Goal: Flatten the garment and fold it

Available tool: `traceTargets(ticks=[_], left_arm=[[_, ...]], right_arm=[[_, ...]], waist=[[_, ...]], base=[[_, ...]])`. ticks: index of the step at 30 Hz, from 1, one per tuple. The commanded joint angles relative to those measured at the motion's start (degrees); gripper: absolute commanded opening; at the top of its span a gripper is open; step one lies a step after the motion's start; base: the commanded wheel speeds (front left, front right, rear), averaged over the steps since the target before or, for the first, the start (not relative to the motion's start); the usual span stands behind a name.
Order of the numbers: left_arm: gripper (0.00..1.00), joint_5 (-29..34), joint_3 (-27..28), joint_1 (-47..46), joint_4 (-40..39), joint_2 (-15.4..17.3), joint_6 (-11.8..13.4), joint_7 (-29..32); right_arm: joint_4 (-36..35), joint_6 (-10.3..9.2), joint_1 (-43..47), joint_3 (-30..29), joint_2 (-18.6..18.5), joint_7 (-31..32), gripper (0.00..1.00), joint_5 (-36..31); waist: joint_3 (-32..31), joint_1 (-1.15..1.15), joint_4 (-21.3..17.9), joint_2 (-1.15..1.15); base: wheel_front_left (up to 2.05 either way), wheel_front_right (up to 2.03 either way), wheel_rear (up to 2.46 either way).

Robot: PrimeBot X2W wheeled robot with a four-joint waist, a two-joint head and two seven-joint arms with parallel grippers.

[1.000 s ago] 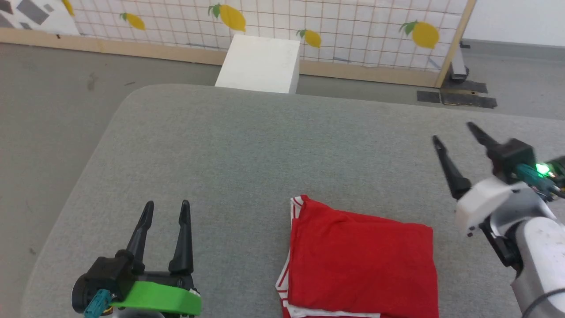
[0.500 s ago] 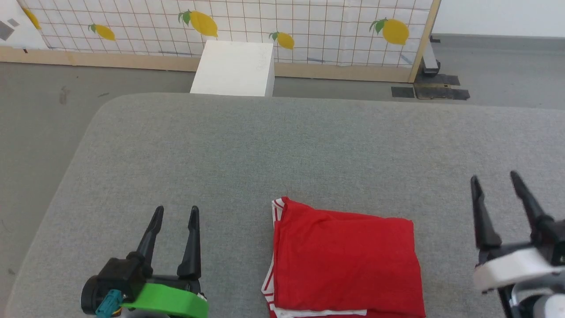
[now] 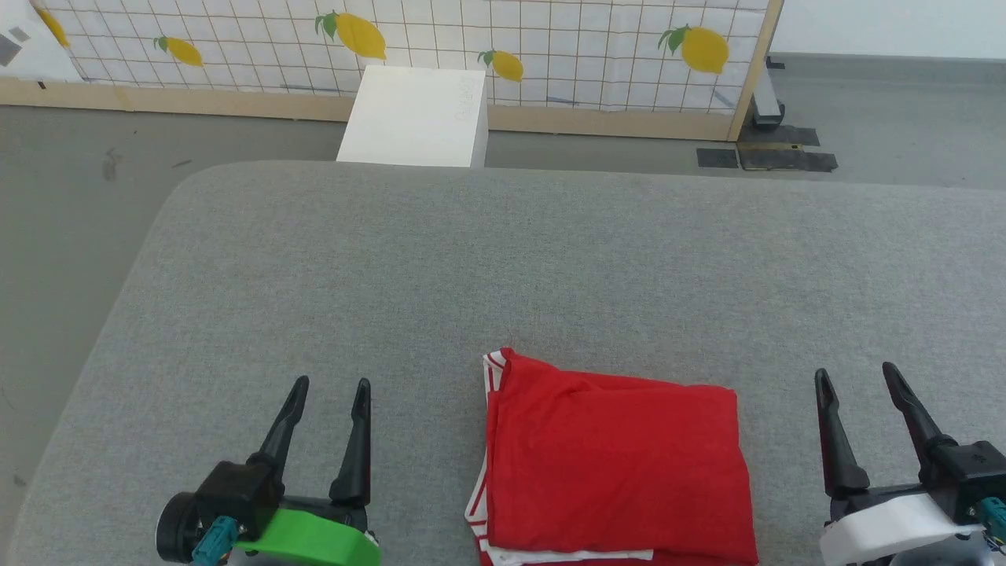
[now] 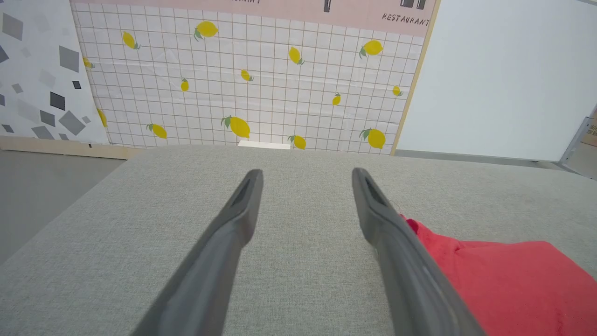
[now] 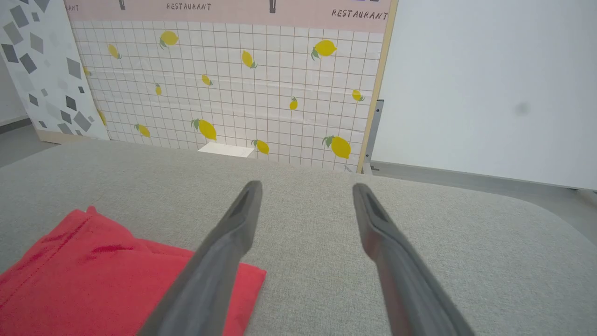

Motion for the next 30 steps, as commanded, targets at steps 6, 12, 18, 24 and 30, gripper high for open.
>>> traceTargets(ticks=[6,12,18,24,30], left_arm=[[1.0,0.35,-0.56,-1.25,-0.35,0.38,-0.41,-0.22],[1.0,0.29,-2.04,-2.31,-0.1,0.42,-0.41,-0.22],[1.0,0.01,-2.92,-3.39,0.18,0.37,-0.41,-0.22],[1.0,-0.2,-3.35,-4.65,0.71,0.41,-0.41,-0.22],[1.0,-0.28,-3.76,-5.56,1.28,0.43,-0.41,-0.22]], right_arm=[[0.1,-0.08,0.23,0.67,-0.07,2.25,1.0,0.49],[0.44,-0.08,-0.32,4.28,-3.68,15.43,1.0,9.26],[0.81,-0.08,-2.06,6.68,-6.63,31.69,1.0,22.4],[5.47,-0.08,-4.19,6.64,-6.3,42.37,1.0,27.93],[9.84,-0.08,-5.52,8.58,-3.97,45.8,1.0,29.41]], waist=[[0.99,0.0,0.18,0.0],[3.0,0.0,1.46,0.0],[5.53,0.0,3.56,0.0],[7.26,0.0,5.83,0.0],[7.88,0.0,7.23,0.0]], base=[[0.0,0.0,0.0],[0.0,0.0,0.0],[0.0,0.0,0.0],[0.0,0.0,0.0],[0.0,0.0,0.0]])
